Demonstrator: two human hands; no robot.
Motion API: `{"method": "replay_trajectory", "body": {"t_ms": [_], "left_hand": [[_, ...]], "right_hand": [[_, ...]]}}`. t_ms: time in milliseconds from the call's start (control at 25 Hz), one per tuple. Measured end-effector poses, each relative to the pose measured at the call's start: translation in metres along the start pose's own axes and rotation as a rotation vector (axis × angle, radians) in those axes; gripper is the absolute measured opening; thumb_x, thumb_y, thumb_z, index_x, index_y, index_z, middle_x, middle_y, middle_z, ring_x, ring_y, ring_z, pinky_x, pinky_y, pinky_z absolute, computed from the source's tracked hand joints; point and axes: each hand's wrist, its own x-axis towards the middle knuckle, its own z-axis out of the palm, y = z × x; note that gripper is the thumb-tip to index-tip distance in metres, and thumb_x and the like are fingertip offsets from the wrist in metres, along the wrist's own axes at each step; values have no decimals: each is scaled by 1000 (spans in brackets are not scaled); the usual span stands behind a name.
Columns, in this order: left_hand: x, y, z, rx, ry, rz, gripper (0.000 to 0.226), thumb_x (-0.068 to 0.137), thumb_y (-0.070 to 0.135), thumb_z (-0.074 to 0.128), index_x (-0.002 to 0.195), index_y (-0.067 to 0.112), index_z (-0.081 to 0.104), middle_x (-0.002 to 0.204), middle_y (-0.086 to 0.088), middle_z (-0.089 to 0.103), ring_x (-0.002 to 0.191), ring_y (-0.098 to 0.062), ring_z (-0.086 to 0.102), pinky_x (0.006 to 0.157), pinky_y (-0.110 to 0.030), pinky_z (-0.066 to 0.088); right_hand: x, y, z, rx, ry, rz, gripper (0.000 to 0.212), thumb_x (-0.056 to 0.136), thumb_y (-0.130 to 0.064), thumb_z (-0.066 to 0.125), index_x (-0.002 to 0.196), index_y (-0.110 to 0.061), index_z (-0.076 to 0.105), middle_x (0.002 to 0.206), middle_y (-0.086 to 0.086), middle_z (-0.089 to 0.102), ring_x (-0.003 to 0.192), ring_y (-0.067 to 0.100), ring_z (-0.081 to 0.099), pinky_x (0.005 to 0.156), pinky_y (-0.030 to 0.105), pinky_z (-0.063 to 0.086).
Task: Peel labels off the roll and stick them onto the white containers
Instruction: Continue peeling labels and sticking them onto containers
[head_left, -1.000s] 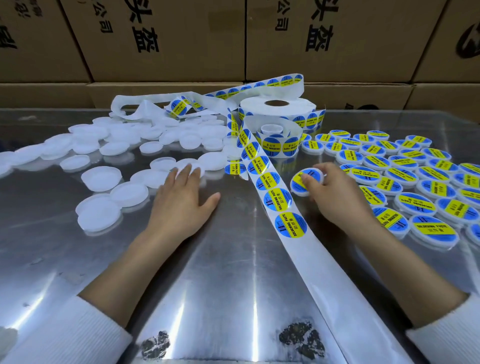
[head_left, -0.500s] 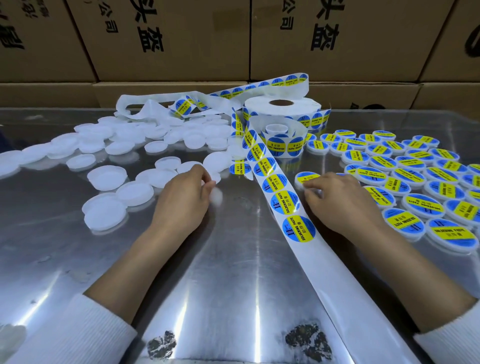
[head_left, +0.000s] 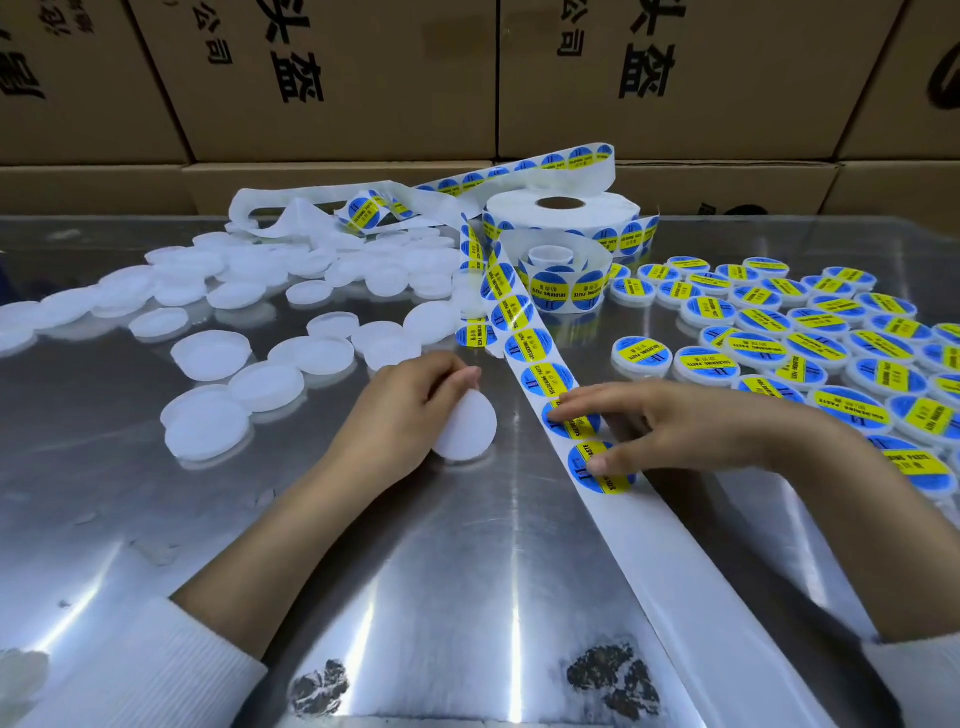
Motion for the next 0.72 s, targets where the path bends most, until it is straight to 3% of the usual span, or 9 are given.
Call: {"method": "replay_trajectory", "body": {"t_ms": [120, 240, 320, 400, 520, 720], "left_hand": [[-2, 1, 2, 6, 25, 32, 20, 93, 34, 53, 80, 24, 63, 78, 8, 65, 77, -8, 58, 72, -33, 46], [-4, 5, 6, 1, 6, 125, 11, 91, 32, 57, 91, 25, 66, 89, 16, 64, 87, 0, 57, 80, -28, 46], [-5, 7, 10, 35, -81, 212, 23, 89, 37, 59, 107, 24, 66, 104, 15, 64, 101, -2, 56, 90, -28, 45], [-6, 7, 15, 109, -158, 274, 42, 87, 44, 59, 124, 24, 58, 120, 12, 60, 114, -5, 52, 98, -31, 42], [-6, 5, 16, 145, -146, 303, 60, 86, 43, 62, 139, 24, 42, 135, 12, 50, 126, -6, 44, 106, -29, 36], [-8, 6, 19, 124, -167, 313, 54, 85, 42, 65, 134, 29, 46, 116, 15, 56, 111, -4, 50, 99, -27, 40]], "right_hand": [[7, 7, 5, -40, 54, -16, 54, 75, -37, 76, 117, -55, 47, 131, 3, 51, 115, 14, 52, 99, 28, 44], [18, 9, 13, -24, 185, -26, 64, 70, -47, 76, 125, -54, 45, 126, -5, 50, 115, 11, 47, 97, 25, 41], [24, 10, 19, 33, 292, -75, 62, 72, -42, 77, 127, -45, 49, 124, -8, 55, 117, 13, 48, 99, 31, 42], [28, 10, 25, 46, 403, -125, 53, 74, -38, 77, 122, -39, 55, 118, -7, 61, 113, 15, 52, 96, 37, 46], [31, 8, 29, -1, 520, -147, 41, 72, -42, 76, 107, -36, 56, 104, -14, 62, 98, 10, 55, 85, 34, 48], [33, 4, 32, -89, 609, -103, 26, 70, -51, 73, 80, -35, 54, 72, -10, 53, 70, 8, 47, 63, 32, 40]]}}
